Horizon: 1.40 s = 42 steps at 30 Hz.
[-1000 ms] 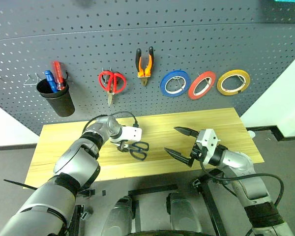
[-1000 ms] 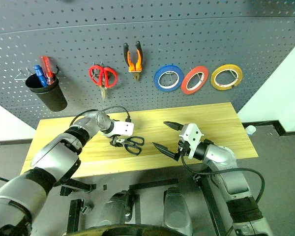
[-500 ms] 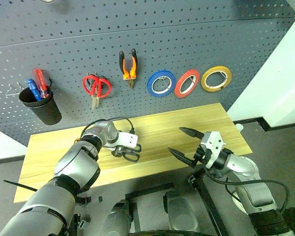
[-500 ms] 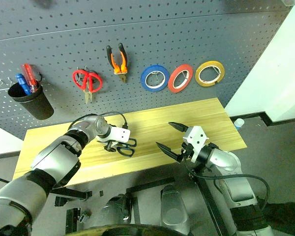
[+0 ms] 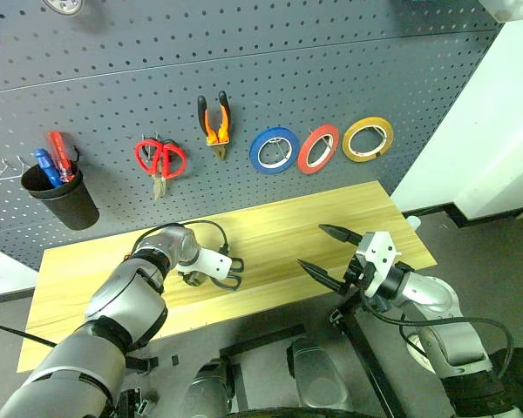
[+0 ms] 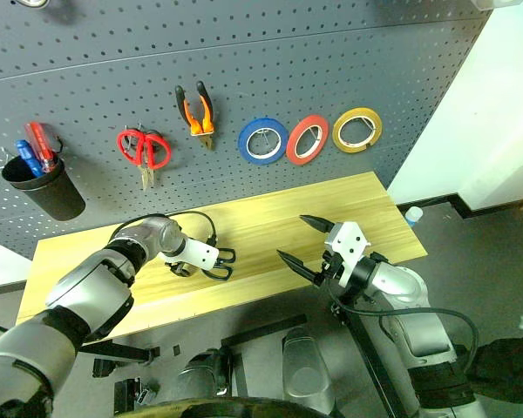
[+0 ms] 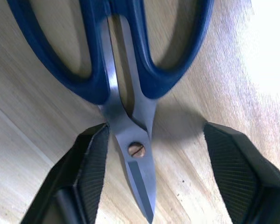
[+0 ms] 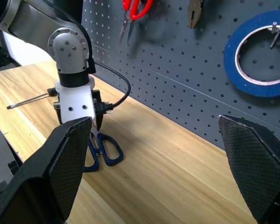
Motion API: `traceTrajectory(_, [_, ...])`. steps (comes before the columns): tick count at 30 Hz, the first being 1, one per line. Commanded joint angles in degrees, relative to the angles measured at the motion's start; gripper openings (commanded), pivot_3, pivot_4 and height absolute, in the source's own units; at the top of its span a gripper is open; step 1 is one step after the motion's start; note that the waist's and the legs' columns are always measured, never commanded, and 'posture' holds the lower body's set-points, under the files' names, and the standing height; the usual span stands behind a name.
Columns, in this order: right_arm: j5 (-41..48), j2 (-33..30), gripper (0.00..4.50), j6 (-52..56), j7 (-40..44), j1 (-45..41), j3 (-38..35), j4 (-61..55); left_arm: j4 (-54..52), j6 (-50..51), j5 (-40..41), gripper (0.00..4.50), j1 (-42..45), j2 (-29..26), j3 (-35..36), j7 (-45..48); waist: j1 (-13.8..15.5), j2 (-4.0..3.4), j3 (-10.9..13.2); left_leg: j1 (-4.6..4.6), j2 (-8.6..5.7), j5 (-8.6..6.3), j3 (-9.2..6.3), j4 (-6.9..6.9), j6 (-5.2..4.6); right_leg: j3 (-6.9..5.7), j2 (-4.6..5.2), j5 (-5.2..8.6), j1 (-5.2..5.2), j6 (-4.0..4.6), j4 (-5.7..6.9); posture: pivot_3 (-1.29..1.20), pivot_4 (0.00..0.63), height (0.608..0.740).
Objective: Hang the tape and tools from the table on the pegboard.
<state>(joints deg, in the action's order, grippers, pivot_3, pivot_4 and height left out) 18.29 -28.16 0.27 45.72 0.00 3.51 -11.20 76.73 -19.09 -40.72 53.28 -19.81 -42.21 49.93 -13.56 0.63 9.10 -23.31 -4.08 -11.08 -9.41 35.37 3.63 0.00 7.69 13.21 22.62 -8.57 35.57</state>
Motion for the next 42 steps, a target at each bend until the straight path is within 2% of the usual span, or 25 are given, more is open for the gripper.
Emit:
traceTrajectory(1, [0.4,0.2,4.50,-0.6,-0.1,-1.0,-1.1,-1.5,0.2,-0.4,-1.2,3.31,-0.6,-0.4,-0.4,-0.1,0.0,-0.01,-0.1,0.01,0.00,0.00,0.00,0.00,0.00,0.00,0.00,0.00,-0.01,0.00,0.00,-0.29,0.077,0.740])
traceTrajectory(3, [0.4,0.3,4.50,-0.7,-0.1,-1.2,-1.1,-1.3,0.2,-0.4,-1.0,3.31,-0.7,-0.3,-0.1,0.2,0.0,-0.02,-0.2,0.05,0.00,0.00,0.00,0.00,0.00,0.00,0.00,0.00,-0.04,0.00,0.01,-0.29,0.074,0.740])
traceTrajectory(6, [0.4,0.3,4.50,-0.8,-0.2,-1.3,-1.1,-1.2,0.1,-0.9,-1.1,2.76,-1.1,-0.4,-0.2,0.7,0.0,-0.05,-0.4,0.05,0.00,0.00,0.00,0.00,0.00,0.00,0.00,0.00,-0.06,0.00,0.00,-0.29,0.073,0.740])
traceTrajectory(12, [0.4,0.5,4.50,-1.0,-0.1,-1.6,-1.1,-0.8,-0.1,-1.2,-0.8,0.76,-2.0,-0.7,0.1,1.4,0.1,-0.04,-0.9,0.14,0.00,0.00,-0.01,0.00,0.00,-0.01,0.00,0.01,-0.15,-0.01,0.00,-0.28,0.068,0.740])
traceTrajectory(13, [0.4,0.5,4.50,-1.0,-0.1,-1.7,-1.1,-0.7,-0.1,-1.2,-0.8,0.56,-2.0,-0.7,0.2,1.4,0.1,-0.03,-1.0,0.17,0.00,0.00,-0.01,0.00,0.00,0.00,0.00,0.01,-0.19,-0.01,0.00,-0.28,0.068,0.740])
traceTrajectory(20, [0.6,0.7,4.50,-0.9,0.5,-2.6,-0.6,-0.3,-0.7,-1.7,1.0,0.56,-2.8,-0.6,1.9,2.5,0.1,-0.02,-1.2,0.19,0.00,-0.01,-0.02,0.00,0.00,-0.01,0.01,0.01,-0.21,0.00,0.00,-0.27,0.065,0.740])
traceTrajectory(30, [3.4,-2.9,4.50,6.8,8.2,-3.8,1.7,-0.9,-2.7,-2.6,7.2,0.56,-3.6,-2.3,8.2,4.5,0.3,0.02,-1.4,0.20,-0.01,0.00,-0.05,0.00,0.00,-0.01,0.00,0.01,-0.22,0.00,0.01,-0.24,0.066,0.740])
traceTrajectory(42, [-6.3,-7.5,4.50,6.3,10.1,-7.5,5.3,6.7,-6.0,-3.7,11.5,0.56,-6.5,-5.6,12.2,7.1,1.5,0.03,-1.4,0.22,-0.02,0.00,-0.06,0.02,0.00,-0.01,0.00,0.01,-0.20,0.00,0.07,-0.20,0.065,0.740])
